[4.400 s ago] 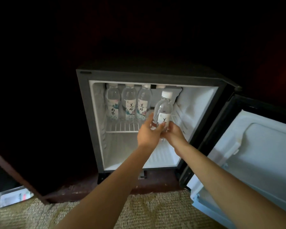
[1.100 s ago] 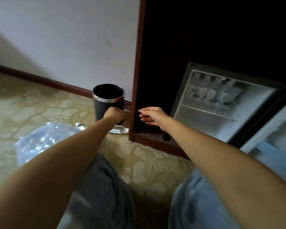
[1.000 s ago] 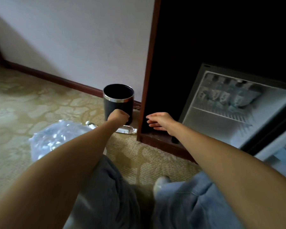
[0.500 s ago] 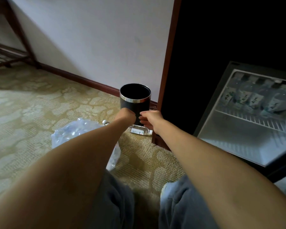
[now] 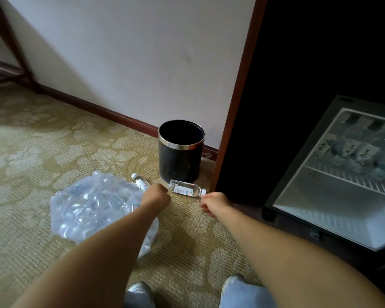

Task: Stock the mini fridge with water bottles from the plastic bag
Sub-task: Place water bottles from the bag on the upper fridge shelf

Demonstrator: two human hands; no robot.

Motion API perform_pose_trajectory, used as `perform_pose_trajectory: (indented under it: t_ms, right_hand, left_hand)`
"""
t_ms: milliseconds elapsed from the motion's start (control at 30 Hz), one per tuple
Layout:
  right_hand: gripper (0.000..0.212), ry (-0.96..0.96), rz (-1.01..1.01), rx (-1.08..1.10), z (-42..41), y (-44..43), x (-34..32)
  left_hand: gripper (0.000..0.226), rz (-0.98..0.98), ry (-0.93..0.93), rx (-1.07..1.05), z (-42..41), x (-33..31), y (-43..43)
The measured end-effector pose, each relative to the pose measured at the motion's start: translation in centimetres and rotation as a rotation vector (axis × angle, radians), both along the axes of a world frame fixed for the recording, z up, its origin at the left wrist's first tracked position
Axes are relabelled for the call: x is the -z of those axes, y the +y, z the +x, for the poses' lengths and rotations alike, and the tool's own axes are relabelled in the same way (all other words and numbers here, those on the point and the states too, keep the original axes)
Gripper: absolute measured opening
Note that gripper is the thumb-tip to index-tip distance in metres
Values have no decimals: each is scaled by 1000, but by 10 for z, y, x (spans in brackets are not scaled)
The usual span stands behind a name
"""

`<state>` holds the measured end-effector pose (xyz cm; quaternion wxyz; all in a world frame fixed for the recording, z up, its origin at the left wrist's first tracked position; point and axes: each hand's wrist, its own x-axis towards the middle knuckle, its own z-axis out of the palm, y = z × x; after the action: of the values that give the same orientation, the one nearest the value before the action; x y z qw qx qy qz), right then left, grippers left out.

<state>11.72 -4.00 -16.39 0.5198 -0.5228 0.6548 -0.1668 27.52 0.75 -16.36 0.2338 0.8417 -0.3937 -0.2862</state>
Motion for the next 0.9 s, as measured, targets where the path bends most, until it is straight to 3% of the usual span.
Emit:
perform_pose_trajectory:
  t_ms: [133,367,767,900]
  right_hand:
    - [25,23,45,-31,4,-21,29]
    - [16,46,13,-88,21,-62,73]
    - [33,333,-130,-404,51,-110,174]
    - [44,345,-249,-403,70,-122,203]
  left_hand:
    - [34,7,41,32,-23,22,-36]
    - [37,94,-45,86,-24,59,-82]
    - [52,185,-72,121,7,141,-126]
    - [58,201,-105,162,11,167,-154]
